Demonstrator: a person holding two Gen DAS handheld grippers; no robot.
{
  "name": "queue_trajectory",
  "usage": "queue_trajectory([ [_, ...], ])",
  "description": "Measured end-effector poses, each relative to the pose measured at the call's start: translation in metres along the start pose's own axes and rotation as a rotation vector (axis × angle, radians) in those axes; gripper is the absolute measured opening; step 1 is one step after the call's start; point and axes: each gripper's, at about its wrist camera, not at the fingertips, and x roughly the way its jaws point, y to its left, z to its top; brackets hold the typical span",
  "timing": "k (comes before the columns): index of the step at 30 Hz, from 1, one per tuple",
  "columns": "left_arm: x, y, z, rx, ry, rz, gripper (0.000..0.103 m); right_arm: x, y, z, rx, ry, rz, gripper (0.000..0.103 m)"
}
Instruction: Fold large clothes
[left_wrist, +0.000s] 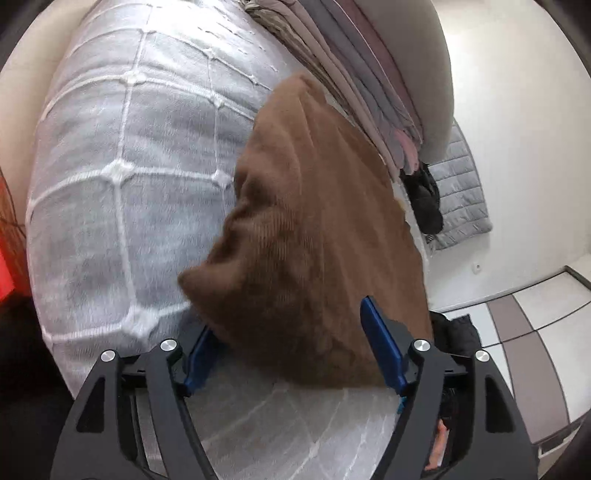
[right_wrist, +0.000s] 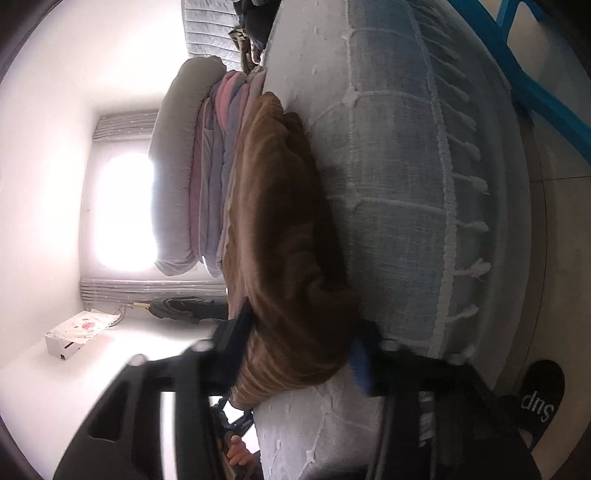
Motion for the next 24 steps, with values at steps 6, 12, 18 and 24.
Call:
queue_trajectory([
  [6,0.008,-0.027,0.011,0.101,-0.038,0.073,0.023,-0.007,0.029,-0.004,-0.049,-0.023,0.073,0.024],
  [12,-0.043,-0.061,0.008,0.174,-0.102,0.023,0.019,-0.028,0.066,-0.028,-0.128,-0.013,0.119,0.021],
  [18,-0.027,-0.019,0.007,0.111,-0.003,0.099,0.026,-0.023,0.031,-0.033,-0.076,0.045,0.036,0.028],
  [24,-0.011,0.007,0.008,0.03,-0.007,0.069,0.045,-0.006,0.02,-0.017,-0.04,0.035,0.009,0.046],
])
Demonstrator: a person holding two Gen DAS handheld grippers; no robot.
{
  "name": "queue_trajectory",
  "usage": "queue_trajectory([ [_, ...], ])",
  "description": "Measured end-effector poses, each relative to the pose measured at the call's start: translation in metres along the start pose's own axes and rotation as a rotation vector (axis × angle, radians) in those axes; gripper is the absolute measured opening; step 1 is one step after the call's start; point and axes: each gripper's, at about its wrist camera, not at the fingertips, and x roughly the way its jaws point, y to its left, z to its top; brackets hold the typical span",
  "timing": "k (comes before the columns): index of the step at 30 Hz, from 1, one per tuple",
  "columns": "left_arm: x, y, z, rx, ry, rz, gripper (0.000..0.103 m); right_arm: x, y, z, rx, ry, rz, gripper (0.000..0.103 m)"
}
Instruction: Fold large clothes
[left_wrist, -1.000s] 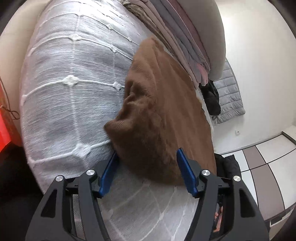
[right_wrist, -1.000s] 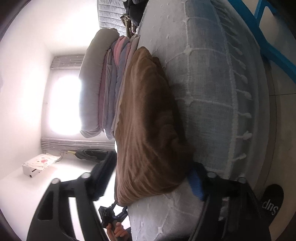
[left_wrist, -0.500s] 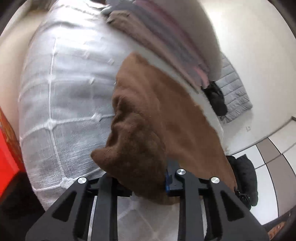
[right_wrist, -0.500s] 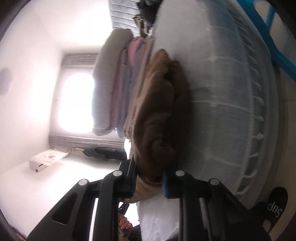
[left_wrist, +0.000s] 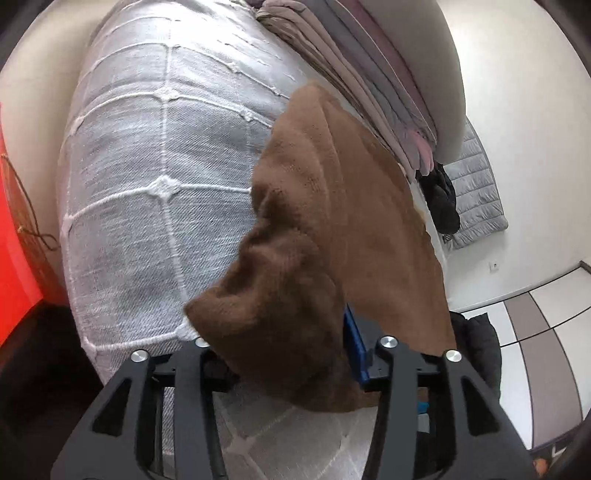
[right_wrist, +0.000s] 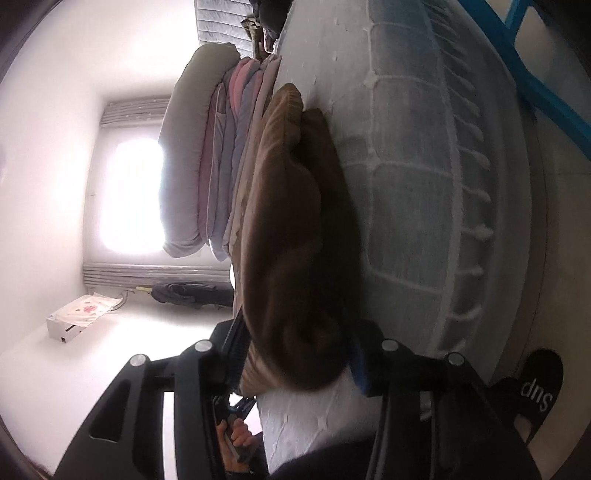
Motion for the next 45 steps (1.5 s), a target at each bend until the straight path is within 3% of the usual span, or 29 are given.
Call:
queue_trajectory([
  [2,0.001,-0.003,0.003,0.002,0.0,0.011,0.046,0.005,0.004,0.007,-0.011,-0.015,-0.005,0.033],
  [5,0.0,-0.002,0.007,-0.006,-0.012,0.0,0.046,0.002,0.007,0.004,-0.029,-0.03,-0.01,0.028],
  [9,0.005,0.003,0.007,-0.027,-0.007,-0.024,0.05,0.003,0.001,0.005,-0.037,-0.017,-0.013,0.028],
  [11,0.009,0.003,0.009,-0.034,0.0,-0.04,0.059,0.006,0.0,0.011,-0.013,-0.02,0.009,0.039],
  [12,0.011,0.001,0.01,-0.029,0.0,-0.034,0.06,0.009,0.0,0.014,0.007,-0.023,0.019,0.039],
  [13,0.011,-0.003,0.012,-0.02,-0.001,-0.022,0.055,0.015,0.006,0.018,0.002,-0.015,0.018,0.037],
  [14,0.012,-0.007,0.014,-0.001,0.005,-0.01,0.032,0.017,0.011,0.018,-0.008,-0.016,0.019,0.032],
  [17,-0.002,-0.018,0.021,0.022,0.017,-0.055,0.023,0.012,0.03,0.016,-0.017,-0.031,0.074,0.025],
  [23,-0.045,-0.048,0.021,0.101,0.007,-0.096,0.021,0.003,0.062,0.0,-0.072,-0.007,0.093,0.024],
  [27,-0.027,-0.032,0.021,0.129,0.07,-0.006,0.026,0.012,0.045,0.011,-0.111,0.022,-0.123,0.03],
  [29,-0.002,-0.007,0.024,0.048,0.126,0.017,0.037,0.013,0.042,0.024,-0.146,-0.03,-0.274,0.034],
  [30,0.001,0.002,0.022,0.012,0.125,-0.003,0.038,0.009,0.05,0.033,-0.182,-0.109,-0.342,0.035],
  [32,0.002,0.007,0.019,-0.007,0.109,-0.028,0.041,0.005,0.078,0.042,-0.273,-0.222,-0.4,0.042],
  [34,0.004,0.005,0.02,0.007,0.103,-0.019,0.045,0.019,0.112,0.051,-0.382,-0.249,-0.381,0.052],
  [38,0.013,0.005,0.023,-0.029,0.094,-0.038,0.048,0.103,0.166,0.076,-0.549,-0.103,-0.399,0.054],
  [41,0.016,0.005,0.024,-0.047,0.086,-0.044,0.051,0.169,0.162,0.096,-0.569,-0.001,-0.495,0.054],
  [42,0.017,0.005,0.024,-0.05,0.084,-0.044,0.051,0.201,0.148,0.111,-0.563,0.031,-0.597,0.054],
  [43,0.017,0.005,0.024,-0.051,0.083,-0.044,0.052,0.22,0.135,0.119,-0.548,0.066,-0.641,0.054],
  [45,0.019,0.004,0.025,-0.051,0.08,-0.047,0.053,0.234,0.127,0.132,-0.524,0.065,-0.664,0.054],
])
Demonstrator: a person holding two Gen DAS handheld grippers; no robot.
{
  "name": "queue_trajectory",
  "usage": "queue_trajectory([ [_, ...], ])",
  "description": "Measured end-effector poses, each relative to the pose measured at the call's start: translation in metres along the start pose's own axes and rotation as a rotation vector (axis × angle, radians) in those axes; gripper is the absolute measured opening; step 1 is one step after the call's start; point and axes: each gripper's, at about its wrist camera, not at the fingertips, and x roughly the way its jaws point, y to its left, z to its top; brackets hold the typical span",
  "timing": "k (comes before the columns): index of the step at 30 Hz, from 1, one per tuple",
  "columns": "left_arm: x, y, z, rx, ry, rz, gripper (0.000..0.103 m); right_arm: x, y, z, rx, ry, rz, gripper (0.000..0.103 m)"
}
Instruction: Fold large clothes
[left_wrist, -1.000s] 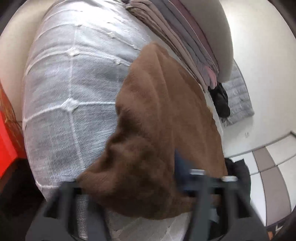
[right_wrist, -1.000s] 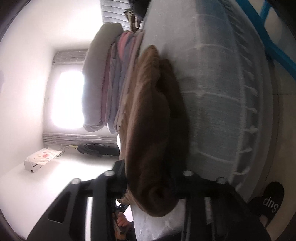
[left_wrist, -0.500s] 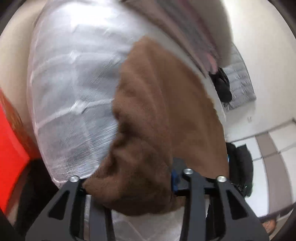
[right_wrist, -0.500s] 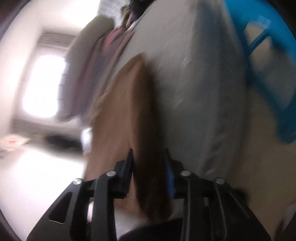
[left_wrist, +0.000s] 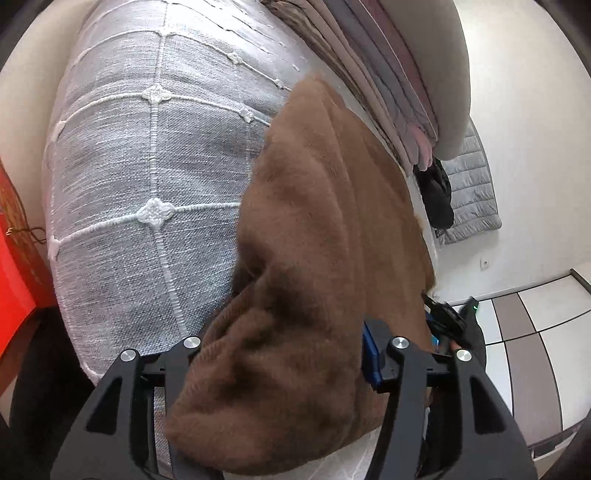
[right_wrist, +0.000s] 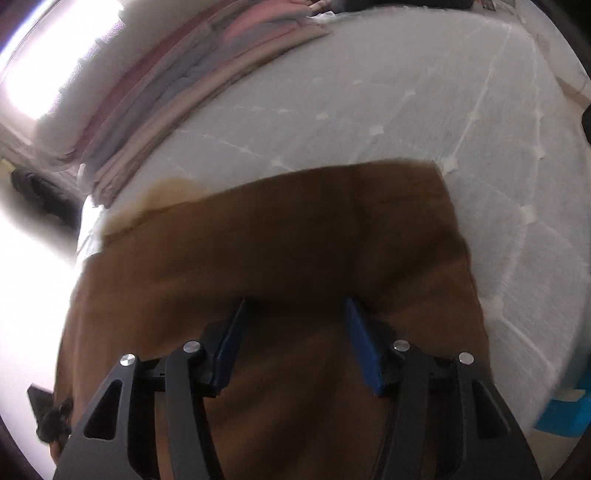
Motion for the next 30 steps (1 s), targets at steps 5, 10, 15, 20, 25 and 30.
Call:
queue_trajectory([
  [5,-0.006,0.008,-0.001,-0.03,-0.011,-0.012,0.054,-0.041,0.063,-0.013,-0.111,-0.095,0.049,0.054],
  [10,-0.008,0.007,-0.006,-0.021,-0.027,-0.009,0.06,-0.012,0.165,-0.028,-0.34,-0.02,0.141,0.058],
  [15,-0.008,0.008,-0.004,-0.038,-0.028,-0.026,0.06,0.092,0.21,-0.023,-0.418,0.085,0.034,0.059],
  [20,-0.01,0.013,-0.006,-0.053,-0.021,-0.041,0.06,0.063,0.239,-0.022,-0.405,0.01,0.097,0.06],
  [25,-0.011,0.016,-0.007,-0.07,-0.028,-0.047,0.061,0.072,0.315,-0.043,-0.565,0.045,0.179,0.06],
  [30,-0.008,0.017,-0.005,-0.071,-0.031,-0.049,0.061,0.138,0.326,-0.039,-0.556,0.127,0.093,0.068],
])
